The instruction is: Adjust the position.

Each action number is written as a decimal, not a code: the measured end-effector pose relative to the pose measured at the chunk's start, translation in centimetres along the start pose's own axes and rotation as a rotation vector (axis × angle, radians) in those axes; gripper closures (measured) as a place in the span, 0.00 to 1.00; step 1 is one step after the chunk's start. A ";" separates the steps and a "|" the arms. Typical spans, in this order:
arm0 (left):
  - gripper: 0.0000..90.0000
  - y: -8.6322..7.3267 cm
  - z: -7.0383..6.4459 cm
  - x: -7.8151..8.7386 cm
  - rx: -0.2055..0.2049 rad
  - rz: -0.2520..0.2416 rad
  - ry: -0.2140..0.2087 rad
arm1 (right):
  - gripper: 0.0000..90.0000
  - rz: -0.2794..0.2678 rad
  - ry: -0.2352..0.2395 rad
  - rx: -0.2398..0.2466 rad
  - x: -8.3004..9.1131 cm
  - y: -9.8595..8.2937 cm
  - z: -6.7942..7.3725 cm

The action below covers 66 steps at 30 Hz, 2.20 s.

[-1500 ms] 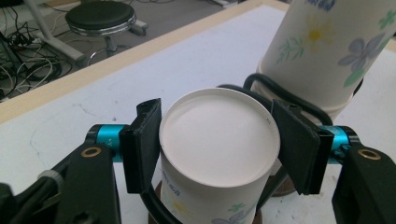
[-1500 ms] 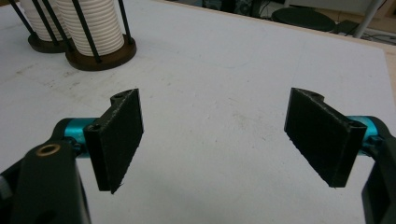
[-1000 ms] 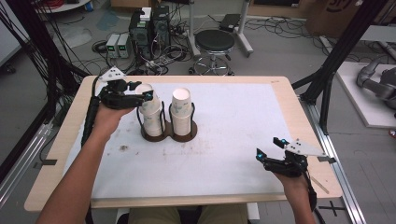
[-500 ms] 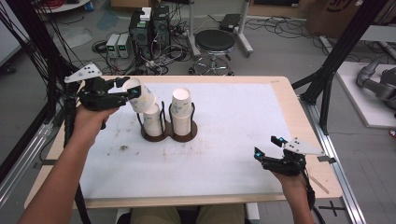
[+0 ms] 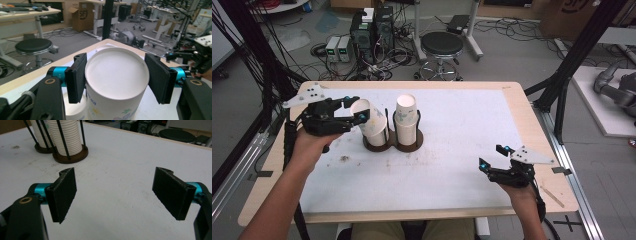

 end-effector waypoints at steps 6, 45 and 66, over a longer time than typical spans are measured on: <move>0.41 -0.4 -2.3 -0.9 -0.020 -0.005 -0.064 | 0.22 0.009 0.058 0.011 -0.5 0.2 1.4; 0.41 -3.2 -13.2 -9.8 -0.130 0.055 -0.378 | 0.22 0.117 0.484 0.195 -4.1 0.4 11.2; 0.42 -3.0 -15.0 -10.5 -0.144 0.029 -0.438 | 0.23 0.169 0.590 0.235 -5.6 -0.5 12.7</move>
Point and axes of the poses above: each handheld gripper's, and its own axes: x roughly backward along the jaws, y roughly out of its top, z roughly to its left, the point moved 8 cm from there along -x, roughly forward along the jaws, and after that the axes turned 14 degrees about -x, right-handed, at the moved point
